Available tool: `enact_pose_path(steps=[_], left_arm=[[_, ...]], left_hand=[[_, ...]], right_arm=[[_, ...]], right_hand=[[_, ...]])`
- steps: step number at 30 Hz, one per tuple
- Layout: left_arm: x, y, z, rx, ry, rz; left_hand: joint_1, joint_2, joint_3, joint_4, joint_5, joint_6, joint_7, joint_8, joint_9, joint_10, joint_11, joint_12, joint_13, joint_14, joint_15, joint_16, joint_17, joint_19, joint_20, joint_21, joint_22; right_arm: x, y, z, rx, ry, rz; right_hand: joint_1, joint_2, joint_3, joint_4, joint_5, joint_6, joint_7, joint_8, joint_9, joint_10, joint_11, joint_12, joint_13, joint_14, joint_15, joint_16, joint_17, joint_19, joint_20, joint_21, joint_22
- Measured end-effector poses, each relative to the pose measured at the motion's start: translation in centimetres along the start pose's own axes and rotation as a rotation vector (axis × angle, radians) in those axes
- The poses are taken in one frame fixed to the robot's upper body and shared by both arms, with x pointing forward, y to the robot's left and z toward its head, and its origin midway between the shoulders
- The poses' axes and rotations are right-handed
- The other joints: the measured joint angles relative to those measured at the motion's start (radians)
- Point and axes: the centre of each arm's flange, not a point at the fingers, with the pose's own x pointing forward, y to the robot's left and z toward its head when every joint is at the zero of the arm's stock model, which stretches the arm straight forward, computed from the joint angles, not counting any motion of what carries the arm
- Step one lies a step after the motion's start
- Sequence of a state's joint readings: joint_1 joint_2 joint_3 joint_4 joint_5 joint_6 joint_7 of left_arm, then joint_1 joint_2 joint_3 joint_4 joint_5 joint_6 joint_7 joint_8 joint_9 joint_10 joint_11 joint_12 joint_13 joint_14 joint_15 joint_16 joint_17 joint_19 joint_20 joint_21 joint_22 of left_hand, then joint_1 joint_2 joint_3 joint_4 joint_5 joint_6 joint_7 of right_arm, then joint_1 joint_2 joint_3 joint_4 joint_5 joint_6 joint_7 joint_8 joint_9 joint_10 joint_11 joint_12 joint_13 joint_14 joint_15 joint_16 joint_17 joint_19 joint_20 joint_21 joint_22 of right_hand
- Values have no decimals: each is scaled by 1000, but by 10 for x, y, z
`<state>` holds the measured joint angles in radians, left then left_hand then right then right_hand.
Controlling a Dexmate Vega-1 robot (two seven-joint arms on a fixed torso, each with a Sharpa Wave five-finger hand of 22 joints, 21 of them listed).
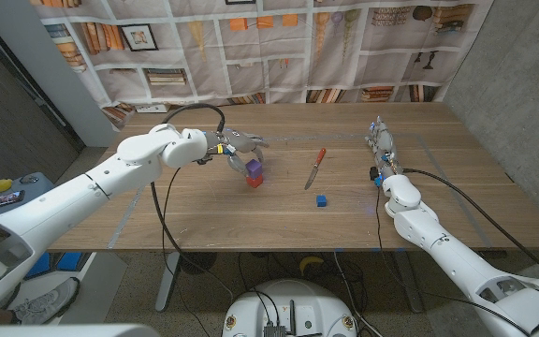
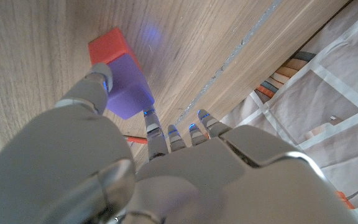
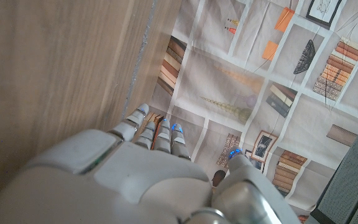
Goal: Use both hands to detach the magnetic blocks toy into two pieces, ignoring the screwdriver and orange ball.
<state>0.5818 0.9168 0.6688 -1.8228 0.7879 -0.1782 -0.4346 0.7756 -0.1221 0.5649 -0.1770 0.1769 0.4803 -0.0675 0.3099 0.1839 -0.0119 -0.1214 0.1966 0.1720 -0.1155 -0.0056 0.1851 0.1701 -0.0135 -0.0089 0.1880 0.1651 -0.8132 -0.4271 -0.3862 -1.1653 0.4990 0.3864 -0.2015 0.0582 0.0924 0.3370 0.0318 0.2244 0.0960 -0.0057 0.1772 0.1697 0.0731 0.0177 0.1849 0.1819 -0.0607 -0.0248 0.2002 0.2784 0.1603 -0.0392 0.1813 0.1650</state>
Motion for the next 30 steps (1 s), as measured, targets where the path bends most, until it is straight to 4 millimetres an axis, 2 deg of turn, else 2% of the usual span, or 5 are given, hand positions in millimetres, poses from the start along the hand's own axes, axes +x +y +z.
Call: enact_pose_path(steps=[7,13,19,22,30], left_arm=[[1,0,1,3,-8,5],[1,1,2,6,-12,11],[1,2,2,11,-12,22],[1,2,2,12,-12,25],[2,3,2,15,-11,35]], left_hand=[[9,1,-6,6,0,59,3,12,0,25,-10,8,0,25,-14,0,-3,24,-10,2,0],[9,2,-10,1,0,74,7,14,0,32,-14,8,0,30,-19,0,-3,34,-12,2,0],[21,5,-19,1,0,122,6,31,5,50,-10,8,0,44,-19,0,-3,52,-13,2,0],[25,2,-22,5,0,155,8,41,5,66,-13,8,0,55,-30,0,-3,58,-15,2,0],[42,8,-30,4,0,228,11,65,9,92,-21,8,0,80,-26,0,-3,82,-18,2,0]], right_arm=[[0,0,0,-1,2,-1],[0,0,-1,-1,3,-1],[0,1,-1,0,3,0],[0,1,-1,0,4,0],[1,1,-2,0,6,1]], right_hand=[[0,0,0,0,0,0,0,0,0,0,0,0,0,0,0,0,0,0,0,0,0],[0,0,0,0,0,0,0,0,0,0,0,0,0,0,0,0,0,0,0,0,0],[0,0,4,1,0,0,0,0,0,0,0,0,0,0,0,0,0,0,0,0,0],[0,0,4,1,0,0,0,4,0,-6,-6,0,0,0,0,0,0,0,0,0,0],[0,0,4,1,0,4,-4,4,0,-6,-6,0,0,0,0,0,0,0,0,0,0]])
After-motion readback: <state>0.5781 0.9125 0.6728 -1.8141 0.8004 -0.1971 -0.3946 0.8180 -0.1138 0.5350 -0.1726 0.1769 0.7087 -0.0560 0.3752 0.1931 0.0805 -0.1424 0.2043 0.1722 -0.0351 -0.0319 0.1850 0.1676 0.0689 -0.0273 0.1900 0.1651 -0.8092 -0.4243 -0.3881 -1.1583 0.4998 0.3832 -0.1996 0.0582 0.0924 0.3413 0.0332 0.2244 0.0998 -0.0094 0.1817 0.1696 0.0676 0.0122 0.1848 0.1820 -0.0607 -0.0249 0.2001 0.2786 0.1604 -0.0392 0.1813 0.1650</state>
